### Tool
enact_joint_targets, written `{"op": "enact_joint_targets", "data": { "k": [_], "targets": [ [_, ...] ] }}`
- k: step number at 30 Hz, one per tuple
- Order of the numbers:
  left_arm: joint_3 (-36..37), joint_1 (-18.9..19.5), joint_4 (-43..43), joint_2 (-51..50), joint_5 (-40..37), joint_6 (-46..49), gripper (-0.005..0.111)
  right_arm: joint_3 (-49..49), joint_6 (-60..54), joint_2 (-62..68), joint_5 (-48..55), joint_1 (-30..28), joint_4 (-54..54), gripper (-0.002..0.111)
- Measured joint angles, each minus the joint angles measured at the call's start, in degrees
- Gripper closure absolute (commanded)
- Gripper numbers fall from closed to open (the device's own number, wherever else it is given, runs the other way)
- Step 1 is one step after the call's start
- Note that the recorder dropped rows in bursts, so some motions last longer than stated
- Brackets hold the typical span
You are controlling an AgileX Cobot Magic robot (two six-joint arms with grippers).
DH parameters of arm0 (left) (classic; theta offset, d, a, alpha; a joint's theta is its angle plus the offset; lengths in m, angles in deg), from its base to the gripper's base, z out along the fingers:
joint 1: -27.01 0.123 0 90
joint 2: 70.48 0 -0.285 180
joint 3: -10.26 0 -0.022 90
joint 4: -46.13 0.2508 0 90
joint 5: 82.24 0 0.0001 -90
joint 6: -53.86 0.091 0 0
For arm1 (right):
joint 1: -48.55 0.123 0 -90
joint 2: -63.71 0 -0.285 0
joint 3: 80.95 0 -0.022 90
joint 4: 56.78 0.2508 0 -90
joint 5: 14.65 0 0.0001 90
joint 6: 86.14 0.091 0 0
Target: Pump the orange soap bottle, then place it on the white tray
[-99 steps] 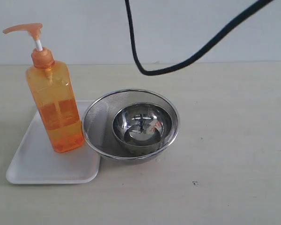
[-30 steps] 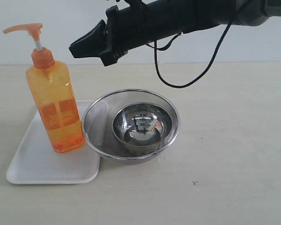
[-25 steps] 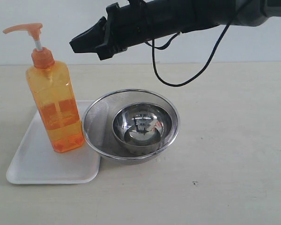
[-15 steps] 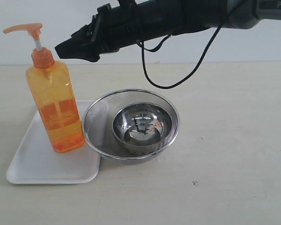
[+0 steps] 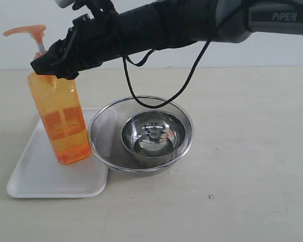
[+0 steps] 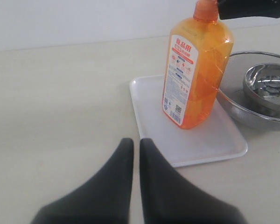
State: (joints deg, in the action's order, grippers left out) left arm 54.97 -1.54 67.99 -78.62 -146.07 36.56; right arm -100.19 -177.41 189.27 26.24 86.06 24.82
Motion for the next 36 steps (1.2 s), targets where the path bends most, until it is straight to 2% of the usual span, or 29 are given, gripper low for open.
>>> {"op": "enact_joint_targets", "data": {
  "k": [17,23,31,34,35,36],
  "targets": [
    [0.0,0.0,0.0,0.0,0.0,0.0,0.102,-4.1,-0.5,3.7,-2.0,0.9,2.8,0.048],
    [0.0,0.0,0.0,0.0,0.0,0.0,0.102,-4.4,-0.3,4.3,-2.0,1.1,3.1,0.068],
    [0.0,0.0,0.0,0.0,0.0,0.0,0.102,-4.7,-0.3,5.7,-1.6,1.4,4.1,0.073],
    [0.0,0.0,0.0,0.0,0.0,0.0,0.102,-4.8,-0.9,5.7,-1.8,1.5,4.1,0.093],
    [0.0,0.0,0.0,0.0,0.0,0.0,0.102,-4.8,-0.9,5.7,-2.0,1.5,4.1,0.105],
    [0.0,0.0,0.0,0.0,0.0,0.0,0.102,-4.8,-1.0,5.7,-2.0,1.5,4.1,0.108]
  ]
}}
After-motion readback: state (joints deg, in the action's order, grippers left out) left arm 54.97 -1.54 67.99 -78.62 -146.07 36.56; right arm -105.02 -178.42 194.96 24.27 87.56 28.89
